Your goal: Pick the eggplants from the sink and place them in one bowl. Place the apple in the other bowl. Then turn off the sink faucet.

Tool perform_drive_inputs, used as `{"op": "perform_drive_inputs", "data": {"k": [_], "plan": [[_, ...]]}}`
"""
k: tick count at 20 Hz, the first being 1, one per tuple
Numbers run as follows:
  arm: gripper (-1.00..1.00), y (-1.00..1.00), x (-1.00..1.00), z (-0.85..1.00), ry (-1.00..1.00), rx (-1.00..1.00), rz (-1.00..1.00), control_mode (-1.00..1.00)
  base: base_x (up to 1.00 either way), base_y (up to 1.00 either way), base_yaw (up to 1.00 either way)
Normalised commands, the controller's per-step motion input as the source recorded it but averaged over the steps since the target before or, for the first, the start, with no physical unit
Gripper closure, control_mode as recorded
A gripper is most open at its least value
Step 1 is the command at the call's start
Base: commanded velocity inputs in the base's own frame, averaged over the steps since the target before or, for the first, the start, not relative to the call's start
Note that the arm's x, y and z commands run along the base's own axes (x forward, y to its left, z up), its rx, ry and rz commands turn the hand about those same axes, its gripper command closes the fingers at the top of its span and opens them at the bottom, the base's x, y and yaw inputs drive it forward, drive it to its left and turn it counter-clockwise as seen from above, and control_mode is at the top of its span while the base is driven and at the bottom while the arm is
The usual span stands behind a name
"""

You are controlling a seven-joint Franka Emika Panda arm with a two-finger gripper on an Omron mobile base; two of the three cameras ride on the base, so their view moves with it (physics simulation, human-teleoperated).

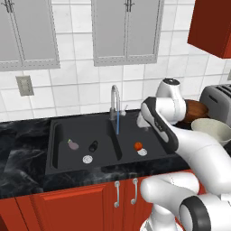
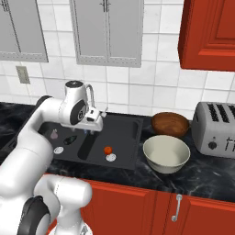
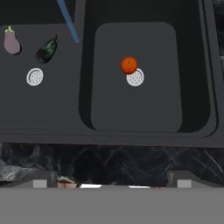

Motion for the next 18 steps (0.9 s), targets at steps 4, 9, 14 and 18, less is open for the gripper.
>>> {"op": "perform_drive_inputs", "data": {"k": [4, 9, 14, 18], "plan": [[-1.00, -0.13, 0.01, -0.32, 0.01, 0.00, 0.01, -1.00, 0.00, 0.00, 0.00], [-1.00, -0.11, 0.03, -0.32, 0.02, 0.00, 0.02, -1.00, 0.00, 0.00, 0.00], [-1.00, -0.11, 0.03, -0.34, 0.00, 0.00, 0.02, -1.00, 0.00, 0.00, 0.00], [-1.00, -0.12, 0.07, -0.29, 0.00, 0.00, 0.01, -1.00, 0.00, 0.00, 0.00]]}}
